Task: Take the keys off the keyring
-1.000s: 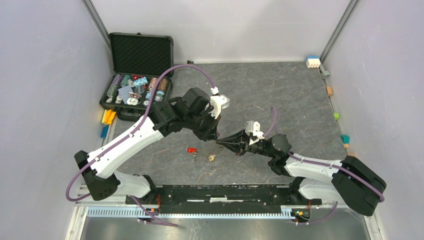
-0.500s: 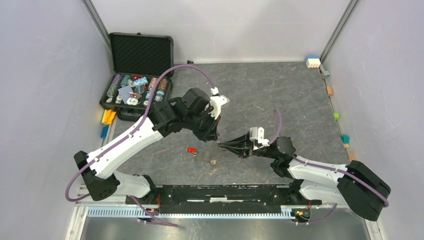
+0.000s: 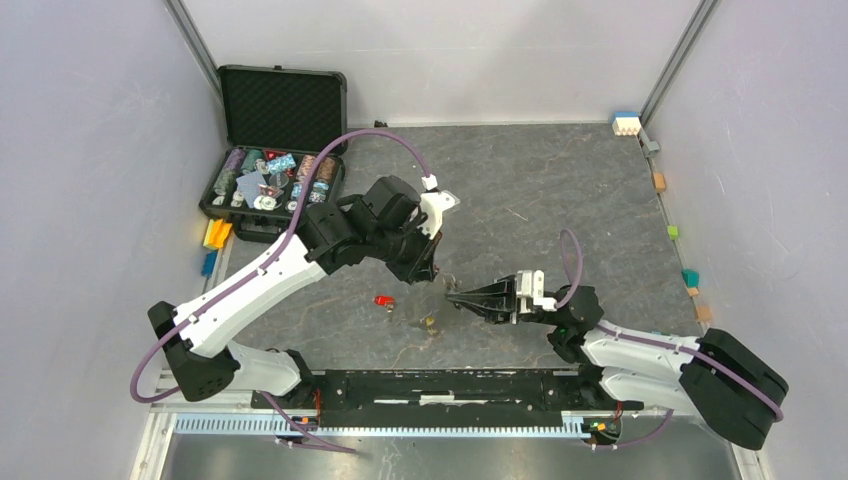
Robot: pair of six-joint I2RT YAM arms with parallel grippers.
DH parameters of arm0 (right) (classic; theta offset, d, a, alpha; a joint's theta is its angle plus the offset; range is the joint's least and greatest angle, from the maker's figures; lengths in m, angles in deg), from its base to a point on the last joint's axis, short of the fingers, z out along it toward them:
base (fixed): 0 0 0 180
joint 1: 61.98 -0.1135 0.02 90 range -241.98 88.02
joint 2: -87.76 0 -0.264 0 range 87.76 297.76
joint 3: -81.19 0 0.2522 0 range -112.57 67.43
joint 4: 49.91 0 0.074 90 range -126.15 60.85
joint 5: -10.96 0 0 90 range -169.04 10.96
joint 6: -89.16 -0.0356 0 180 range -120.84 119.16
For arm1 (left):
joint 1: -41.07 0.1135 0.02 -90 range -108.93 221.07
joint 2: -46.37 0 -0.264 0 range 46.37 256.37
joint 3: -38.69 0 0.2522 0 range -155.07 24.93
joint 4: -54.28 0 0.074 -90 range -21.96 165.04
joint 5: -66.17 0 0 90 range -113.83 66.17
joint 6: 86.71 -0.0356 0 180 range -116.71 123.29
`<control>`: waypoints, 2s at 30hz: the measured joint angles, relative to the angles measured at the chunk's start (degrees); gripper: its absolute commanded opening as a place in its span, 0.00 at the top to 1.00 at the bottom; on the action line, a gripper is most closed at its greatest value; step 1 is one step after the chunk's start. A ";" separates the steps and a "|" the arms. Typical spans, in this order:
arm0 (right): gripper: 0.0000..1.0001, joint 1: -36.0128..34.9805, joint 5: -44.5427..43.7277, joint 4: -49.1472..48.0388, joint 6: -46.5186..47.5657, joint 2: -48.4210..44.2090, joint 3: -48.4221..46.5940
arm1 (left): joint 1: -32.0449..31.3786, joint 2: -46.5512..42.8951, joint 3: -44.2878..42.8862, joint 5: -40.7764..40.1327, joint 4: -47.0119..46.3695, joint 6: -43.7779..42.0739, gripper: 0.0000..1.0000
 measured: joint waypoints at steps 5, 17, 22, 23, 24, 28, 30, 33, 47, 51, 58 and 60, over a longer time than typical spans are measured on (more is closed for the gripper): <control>0.92 -0.13 0.92 1.97 1.49 -1.33 0.24 | 0.44 -0.04 0.00 -1.57 -0.09 0.00 0.98; 0.77 -0.15 -2.05 15.19 5.77 -0.15 -2.67 | 0.44 -0.09 0.00 -2.03 -0.15 0.00 0.98; 0.75 -0.15 -2.86 13.20 3.54 1.70 -2.73 | 0.44 -0.09 0.00 -2.03 -0.15 0.00 0.98; 0.74 -0.15 -2.86 12.02 2.95 2.03 -2.73 | 0.44 -0.09 0.00 -2.03 -0.15 0.00 0.98; 0.74 -0.13 -2.93 10.54 2.27 2.29 -2.71 | 0.44 -0.09 0.00 -2.03 -0.13 0.00 0.98; 0.73 -0.13 -3.32 4.59 0.07 2.95 -2.60 | 0.44 -0.09 0.00 -2.01 -0.15 0.00 0.98; 0.73 -0.15 -3.52 2.34 -0.90 3.52 -2.60 | 0.44 -0.09 0.00 -1.99 -0.15 0.00 0.98; 0.72 -0.13 -3.76 0.52 -1.84 4.59 -2.60 | 0.44 -0.09 0.00 -1.99 -0.15 0.00 0.98; 0.65 -0.13 -5.53 -0.02 -3.13 7.23 -2.64 | 0.44 -0.09 0.00 -1.90 -0.13 0.00 0.98; 0.66 -0.13 -5.99 0.02 -3.34 8.15 -3.30 | 0.44 -0.09 0.00 -1.88 -0.15 0.00 0.98; 0.67 -0.15 -6.56 -0.07 -4.72 10.21 -4.59 | 0.44 -0.09 0.00 -1.81 -0.17 0.00 0.98; 0.67 -0.13 -6.56 -0.13 -5.16 10.75 -4.85 | 0.44 -0.09 0.00 -1.68 -0.28 0.00 0.98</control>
